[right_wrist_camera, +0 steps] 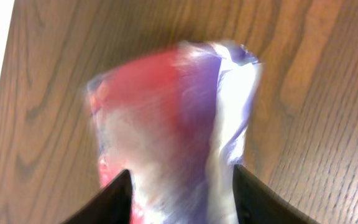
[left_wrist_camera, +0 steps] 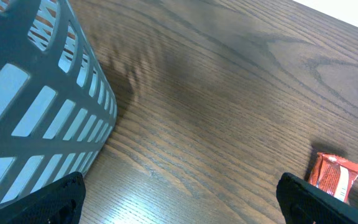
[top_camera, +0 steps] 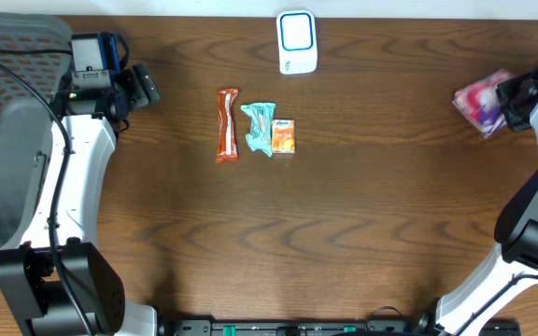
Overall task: Scan the item barcode
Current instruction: 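Carry the packet to the right table edge and release it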
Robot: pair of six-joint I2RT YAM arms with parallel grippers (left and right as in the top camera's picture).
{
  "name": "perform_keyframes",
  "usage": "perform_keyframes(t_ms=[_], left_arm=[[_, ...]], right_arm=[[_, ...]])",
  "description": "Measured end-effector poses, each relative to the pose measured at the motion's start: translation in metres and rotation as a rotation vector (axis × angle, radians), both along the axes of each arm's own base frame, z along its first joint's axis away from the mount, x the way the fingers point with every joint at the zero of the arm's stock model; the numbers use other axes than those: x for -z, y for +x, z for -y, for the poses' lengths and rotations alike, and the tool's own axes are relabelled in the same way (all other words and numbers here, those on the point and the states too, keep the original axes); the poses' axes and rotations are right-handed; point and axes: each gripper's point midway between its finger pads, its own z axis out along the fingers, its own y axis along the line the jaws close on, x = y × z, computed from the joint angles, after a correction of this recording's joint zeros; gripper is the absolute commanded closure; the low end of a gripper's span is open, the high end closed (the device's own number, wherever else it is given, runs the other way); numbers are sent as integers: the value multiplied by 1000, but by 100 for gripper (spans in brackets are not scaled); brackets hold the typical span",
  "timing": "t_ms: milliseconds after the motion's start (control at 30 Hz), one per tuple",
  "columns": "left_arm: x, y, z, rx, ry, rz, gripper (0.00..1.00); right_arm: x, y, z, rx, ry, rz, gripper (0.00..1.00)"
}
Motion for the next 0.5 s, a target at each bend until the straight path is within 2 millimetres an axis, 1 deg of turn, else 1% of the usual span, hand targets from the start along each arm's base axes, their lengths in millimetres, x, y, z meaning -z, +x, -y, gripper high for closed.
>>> perform_keyframes(t_ms=[100,233,300,433,500], left_arm=[[0,0,0,0,0,0,2],[0,0,0,0,0,0,2],[0,0,0,0,0,0,2],[0,0,0,0,0,0,2],[0,0,0,0,0,0,2]], right_arm=[[1,1,-3,-11,14,2,38],[1,5,-13,-43,60,20,41],[1,7,-17,-57,78,28,46],[1,11,-27,-89,99,36,68],[2,12,-33,-108,106,34,83]])
